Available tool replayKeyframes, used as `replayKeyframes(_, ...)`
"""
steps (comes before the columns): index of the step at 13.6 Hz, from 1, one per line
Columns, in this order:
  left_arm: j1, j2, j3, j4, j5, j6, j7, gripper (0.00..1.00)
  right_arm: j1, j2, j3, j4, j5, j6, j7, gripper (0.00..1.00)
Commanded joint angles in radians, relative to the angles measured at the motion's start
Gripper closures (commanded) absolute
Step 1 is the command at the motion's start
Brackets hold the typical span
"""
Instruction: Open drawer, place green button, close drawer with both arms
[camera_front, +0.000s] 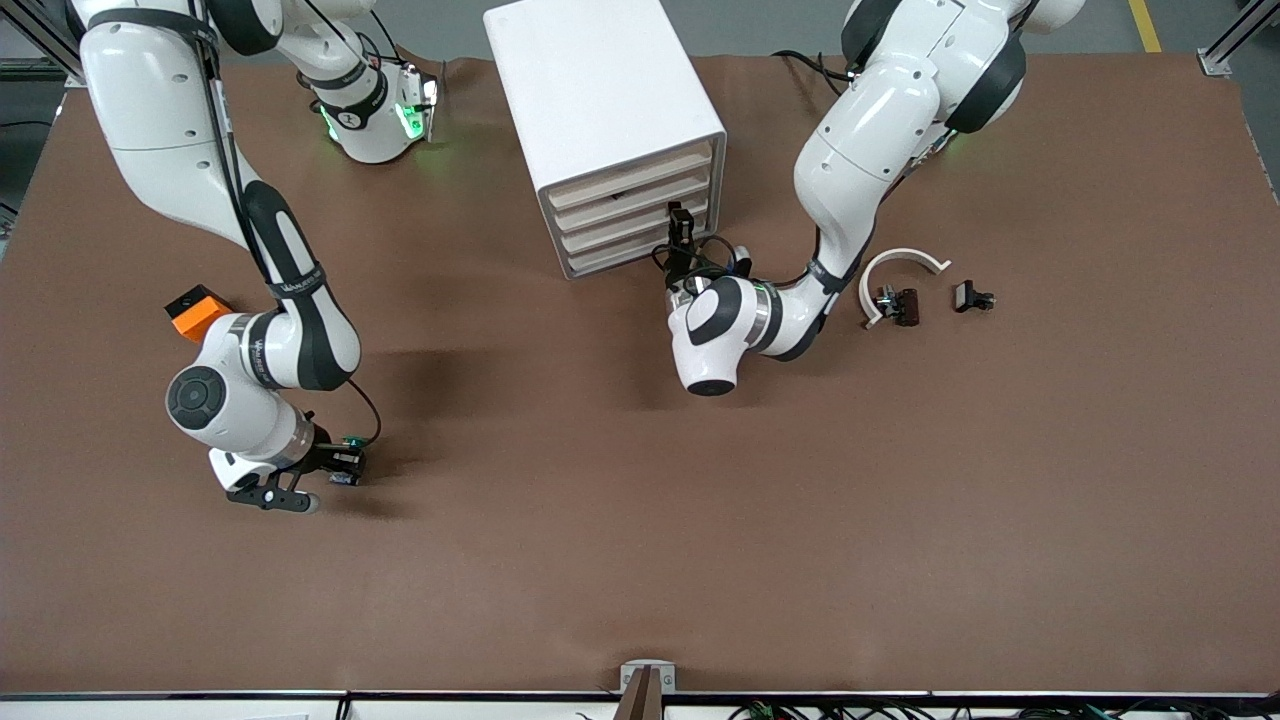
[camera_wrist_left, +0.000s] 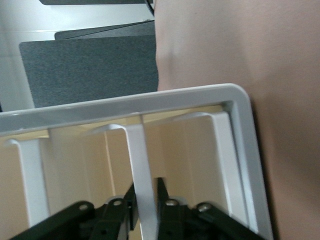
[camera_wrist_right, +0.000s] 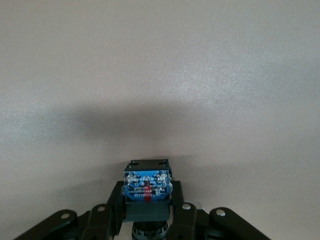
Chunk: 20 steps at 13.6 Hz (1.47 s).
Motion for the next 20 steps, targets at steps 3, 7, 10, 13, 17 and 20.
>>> replayKeyframes(3,0.019,0.004,0.010,0.008,-0.016,0.004,0.008,0.87,0.007,-0.002,-0.005,0.018,0.019,-0.006,0.003,1.00)
replayKeyframes(7,0.082,0.004,0.018,0.013,-0.012,0.026,0.007,0.86,0.013,-0.069,-0.004,0.033,0.022,-0.126,0.067,1.00)
replayKeyframes(10,0.145,0.001,0.018,0.022,-0.021,0.048,0.007,0.84,0.059,-0.148,-0.004,0.033,0.022,-0.229,0.213,1.00)
replayKeyframes(13,0.212,0.001,0.018,0.042,-0.059,0.091,0.010,0.81,0.184,-0.226,-0.004,0.033,0.022,-0.304,0.499,1.00)
replayKeyframes(17,0.255,0.001,0.018,0.045,-0.085,0.117,0.010,0.78,0.364,-0.277,-0.005,0.035,0.021,-0.333,0.828,1.00)
replayKeyframes(20,0.263,0.001,0.018,0.050,-0.087,0.117,0.010,0.63,0.485,-0.281,-0.005,0.051,0.013,-0.338,1.033,1.00)
